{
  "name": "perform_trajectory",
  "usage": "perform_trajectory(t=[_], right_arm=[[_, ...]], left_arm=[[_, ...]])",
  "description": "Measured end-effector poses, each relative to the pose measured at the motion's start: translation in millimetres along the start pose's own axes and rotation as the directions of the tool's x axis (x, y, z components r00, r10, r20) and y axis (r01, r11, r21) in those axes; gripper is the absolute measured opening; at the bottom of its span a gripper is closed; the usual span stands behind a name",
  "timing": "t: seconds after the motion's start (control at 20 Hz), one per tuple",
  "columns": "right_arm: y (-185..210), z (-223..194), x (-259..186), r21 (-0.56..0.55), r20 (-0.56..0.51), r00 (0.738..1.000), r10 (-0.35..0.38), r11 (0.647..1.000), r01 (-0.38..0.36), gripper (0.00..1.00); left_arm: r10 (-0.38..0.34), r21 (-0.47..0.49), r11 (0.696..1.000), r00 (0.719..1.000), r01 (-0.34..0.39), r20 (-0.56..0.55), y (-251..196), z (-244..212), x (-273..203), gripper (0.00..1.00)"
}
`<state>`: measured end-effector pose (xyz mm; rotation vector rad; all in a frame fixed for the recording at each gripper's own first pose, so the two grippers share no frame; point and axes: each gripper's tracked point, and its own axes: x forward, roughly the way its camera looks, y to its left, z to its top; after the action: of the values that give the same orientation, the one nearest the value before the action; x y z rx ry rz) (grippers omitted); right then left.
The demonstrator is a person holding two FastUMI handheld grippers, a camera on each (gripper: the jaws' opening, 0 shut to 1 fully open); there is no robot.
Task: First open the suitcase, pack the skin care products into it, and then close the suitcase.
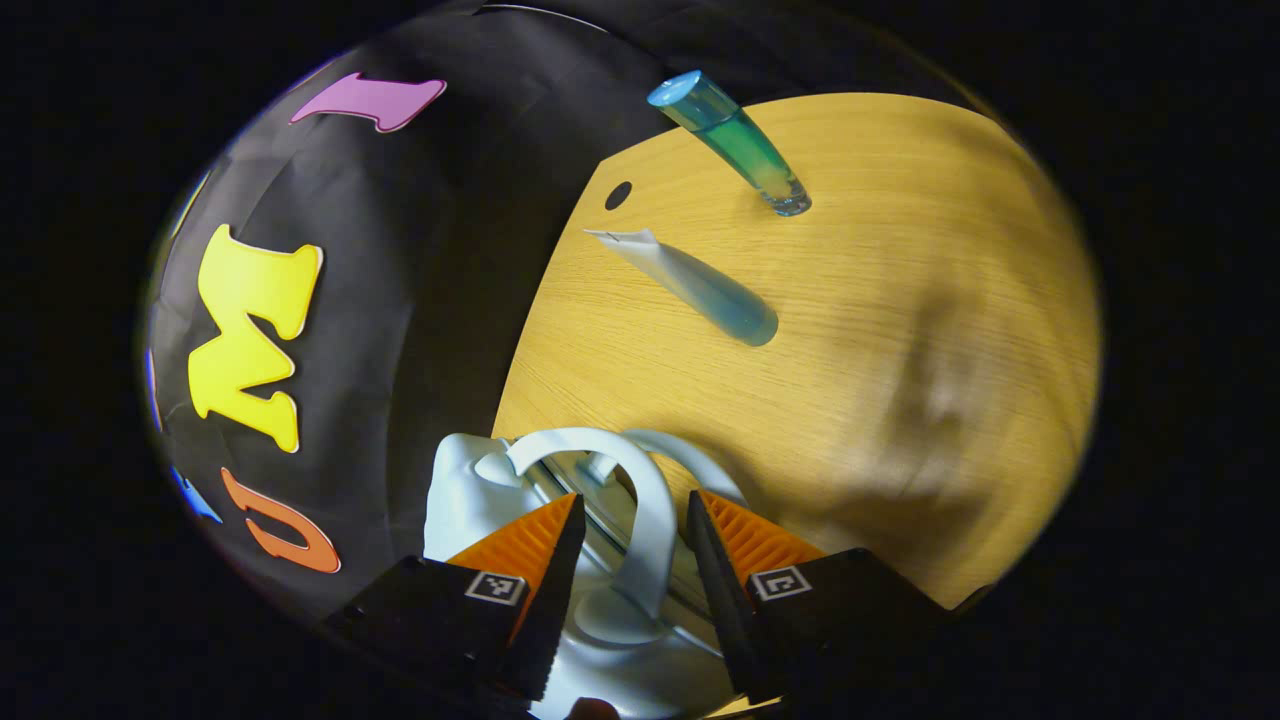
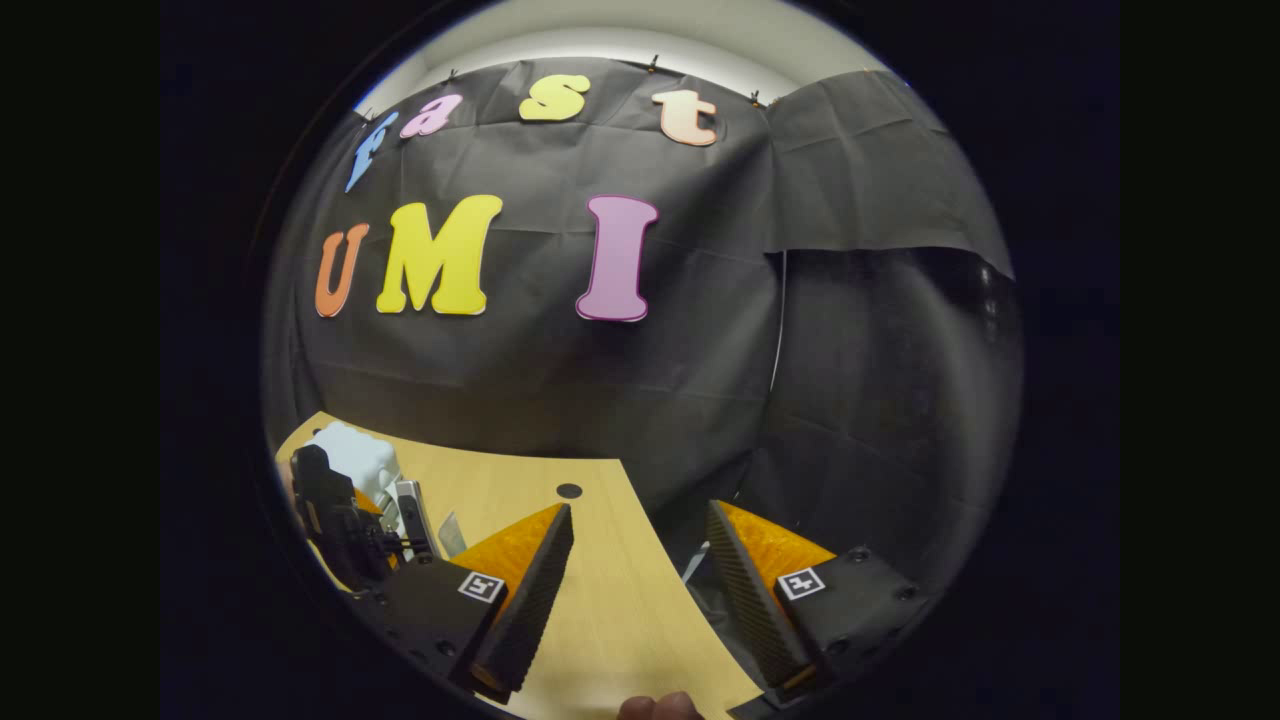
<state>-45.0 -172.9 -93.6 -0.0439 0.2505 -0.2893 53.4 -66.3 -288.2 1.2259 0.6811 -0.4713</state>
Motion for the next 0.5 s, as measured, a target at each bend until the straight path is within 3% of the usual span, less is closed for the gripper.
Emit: perform_trajectory(t=[0.1, 0.15, 0.25, 0.4, 0.5], right_arm=[[1, -3, -3, -0.005, -0.004, 1.000, 0.004, 1.000, -0.004, 0.81], [2, -3, -5, -0.007, -0.003, 1.000, 0.006, 1.000, -0.006, 0.80], [4, -7, -7, -0.003, -0.011, 1.000, 0.008, 1.000, -0.009, 0.80], [16, -6, -9, 0.004, -0.016, 1.000, 0.022, 1.000, -0.022, 0.80], [26, -1, -11, 0.000, -0.003, 0.999, 0.040, 0.999, -0.040, 0.80]], left_arm=[[-0.006, 0.016, 1.000, 1.000, 0.006, -0.020, -2, -2, 1, 0.58], [0.005, 0.017, 1.000, 1.000, -0.005, -0.018, 2, -2, 1, 0.45], [-0.013, -0.008, 1.000, 1.000, 0.013, -0.026, 1, -2, -2, 0.29], [-0.007, -0.038, 0.999, 1.000, 0.007, 0.008, 9, 4, -8, 0.22], [0.041, -0.083, 0.996, 0.998, -0.037, 0.040, 23, 6, -16, 0.17]])
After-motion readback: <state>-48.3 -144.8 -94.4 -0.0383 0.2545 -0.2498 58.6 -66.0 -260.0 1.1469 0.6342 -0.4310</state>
